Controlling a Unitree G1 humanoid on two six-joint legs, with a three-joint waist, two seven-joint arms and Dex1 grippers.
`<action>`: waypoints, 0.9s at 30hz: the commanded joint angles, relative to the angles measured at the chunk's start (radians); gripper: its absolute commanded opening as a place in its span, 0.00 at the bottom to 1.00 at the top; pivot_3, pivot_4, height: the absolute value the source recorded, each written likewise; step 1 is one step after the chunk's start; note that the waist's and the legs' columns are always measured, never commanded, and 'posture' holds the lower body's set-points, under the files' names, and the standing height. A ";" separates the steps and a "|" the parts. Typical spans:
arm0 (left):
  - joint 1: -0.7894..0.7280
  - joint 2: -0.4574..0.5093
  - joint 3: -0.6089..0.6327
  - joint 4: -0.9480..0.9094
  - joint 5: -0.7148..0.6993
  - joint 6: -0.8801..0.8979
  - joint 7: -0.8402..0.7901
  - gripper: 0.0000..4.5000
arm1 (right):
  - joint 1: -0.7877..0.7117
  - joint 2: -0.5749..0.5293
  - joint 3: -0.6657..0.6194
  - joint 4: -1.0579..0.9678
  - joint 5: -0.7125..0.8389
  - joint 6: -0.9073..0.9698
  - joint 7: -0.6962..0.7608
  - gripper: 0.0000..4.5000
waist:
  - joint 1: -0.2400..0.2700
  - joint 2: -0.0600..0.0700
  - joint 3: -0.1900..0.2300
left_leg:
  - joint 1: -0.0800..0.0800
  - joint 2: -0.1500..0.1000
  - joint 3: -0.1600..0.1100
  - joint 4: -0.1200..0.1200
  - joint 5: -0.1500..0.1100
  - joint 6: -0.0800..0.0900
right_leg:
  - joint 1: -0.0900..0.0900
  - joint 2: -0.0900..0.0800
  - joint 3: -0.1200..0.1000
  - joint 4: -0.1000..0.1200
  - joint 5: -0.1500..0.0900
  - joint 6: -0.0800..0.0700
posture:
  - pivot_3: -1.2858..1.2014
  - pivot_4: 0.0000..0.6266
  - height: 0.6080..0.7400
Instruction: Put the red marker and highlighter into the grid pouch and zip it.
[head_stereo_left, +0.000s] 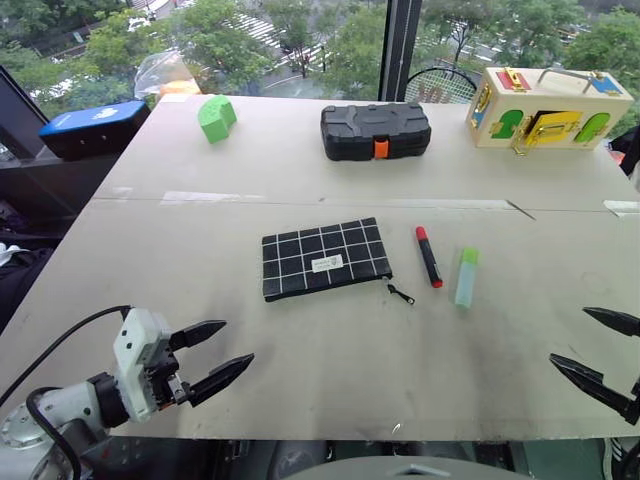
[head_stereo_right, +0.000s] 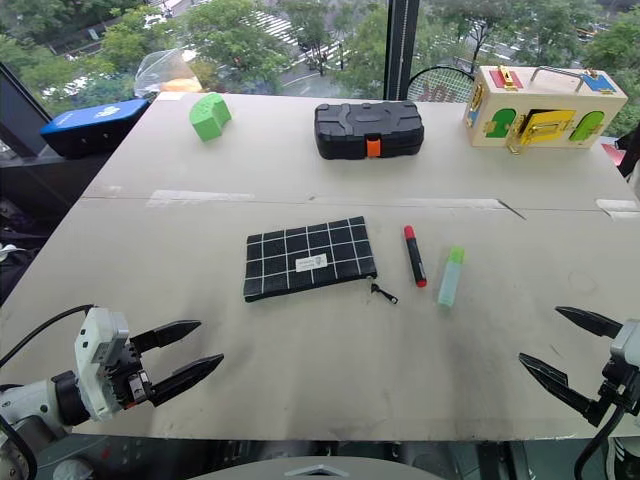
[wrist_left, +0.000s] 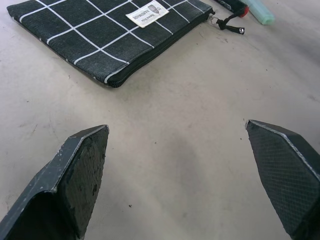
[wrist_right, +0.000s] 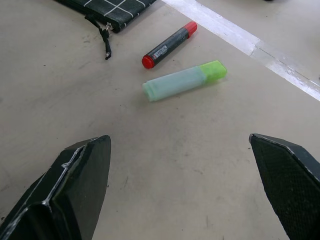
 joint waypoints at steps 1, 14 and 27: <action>-0.074 -0.010 -0.010 -0.007 -0.048 0.047 0.070 0.99 | -0.016 0.008 -0.016 -0.078 0.047 0.016 -0.049 1.00 | 0.000 0.000 0.000 | 0.000 0.000 0.000 0.000 0.000 0.000 | 0.000 0.000 0.000 0.000 0.000 0.000 | 0.52 0.24 1.00; -0.277 0.110 -0.168 0.292 0.436 -0.565 0.111 0.99 | -0.105 -0.034 0.134 -0.278 0.159 0.123 -0.123 1.00 | 0.005 -0.002 -0.004 | 0.000 -0.001 0.001 0.000 0.002 0.002 | 0.000 0.002 0.000 -0.001 0.002 -0.003 | 0.52 0.24 1.00; -0.540 0.118 -0.395 0.759 0.822 -1.197 0.248 0.99 | -0.002 0.010 0.163 -0.292 0.133 0.038 -0.047 1.00 | 0.008 0.002 -0.004 | -0.001 -0.001 0.001 -0.001 -0.001 0.004 | 0.000 -0.003 -0.001 -0.001 0.001 -0.004 | 0.52 0.24 1.00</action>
